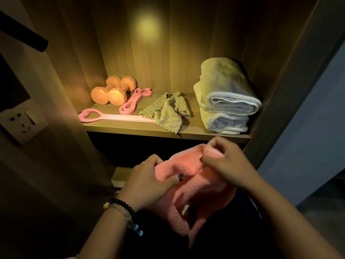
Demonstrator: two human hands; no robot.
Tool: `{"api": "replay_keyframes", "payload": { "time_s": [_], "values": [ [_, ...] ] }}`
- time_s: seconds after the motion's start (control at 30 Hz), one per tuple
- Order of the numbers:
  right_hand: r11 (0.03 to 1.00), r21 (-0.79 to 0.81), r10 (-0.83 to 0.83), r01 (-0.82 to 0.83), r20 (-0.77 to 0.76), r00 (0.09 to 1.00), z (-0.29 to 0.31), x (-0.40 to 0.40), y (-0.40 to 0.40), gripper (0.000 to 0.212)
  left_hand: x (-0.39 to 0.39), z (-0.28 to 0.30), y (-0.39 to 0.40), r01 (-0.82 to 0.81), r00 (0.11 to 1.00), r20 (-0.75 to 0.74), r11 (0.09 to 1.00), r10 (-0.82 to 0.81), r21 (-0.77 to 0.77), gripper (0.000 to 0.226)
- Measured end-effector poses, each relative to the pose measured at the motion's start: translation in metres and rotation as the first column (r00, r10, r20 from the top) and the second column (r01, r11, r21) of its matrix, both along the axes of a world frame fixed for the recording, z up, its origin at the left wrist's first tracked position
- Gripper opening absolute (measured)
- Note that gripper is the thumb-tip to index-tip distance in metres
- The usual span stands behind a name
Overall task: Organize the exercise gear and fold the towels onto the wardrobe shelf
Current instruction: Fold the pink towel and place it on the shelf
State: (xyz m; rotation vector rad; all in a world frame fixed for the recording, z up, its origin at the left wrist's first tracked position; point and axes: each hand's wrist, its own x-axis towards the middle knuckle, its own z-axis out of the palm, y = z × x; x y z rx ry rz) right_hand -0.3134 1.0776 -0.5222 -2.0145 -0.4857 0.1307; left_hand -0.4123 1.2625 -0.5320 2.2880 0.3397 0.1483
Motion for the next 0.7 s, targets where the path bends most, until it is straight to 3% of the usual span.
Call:
{"api": "replay_keyframes", "payload": {
  "time_s": [0.2, 0.27, 0.33, 0.4, 0.53, 0.6, 0.7],
  "values": [
    [0.946, -0.200, 0.257, -0.255, -0.016, 0.966, -0.006, -0.011, 0.016, 0.058, -0.001, 0.001, -0.003, 0.124, 0.992, -0.007, 0.988, -0.125, -0.092, 0.015],
    [0.907, -0.278, 0.321, -0.317, -0.034, 0.946, -0.009, -0.011, 0.021, 0.048, -0.001, 0.001, -0.002, 0.141, 0.990, 0.032, 0.982, -0.139, -0.123, 0.025],
    [0.881, -0.322, 0.354, -0.347, -0.041, 0.935, -0.014, -0.012, 0.025, 0.024, -0.003, 0.001, -0.002, 0.136, 0.990, 0.051, 0.977, -0.129, -0.163, 0.026],
    [0.890, -0.334, 0.319, -0.311, -0.033, 0.947, -0.017, -0.014, 0.026, 0.010, -0.005, -0.002, -0.002, 0.046, 0.996, 0.082, 0.987, -0.033, -0.156, 0.028],
    [0.975, -0.211, 0.094, -0.073, 0.094, 0.991, -0.014, -0.011, 0.024, 0.024, -0.009, -0.009, -0.001, -0.190, 0.971, 0.114, 0.966, 0.211, -0.175, 0.028],
    [0.990, -0.144, 0.013, 0.006, 0.130, 0.991, -0.008, -0.010, 0.023, 0.025, -0.011, -0.011, -0.001, -0.221, 0.973, 0.020, 0.950, 0.231, -0.220, 0.023],
    [0.994, -0.111, 0.021, -0.003, 0.160, 0.987, -0.005, -0.010, 0.024, 0.021, -0.010, -0.013, -0.005, -0.202, 0.979, -0.049, 0.942, 0.196, -0.268, 0.021]
  ]
}}
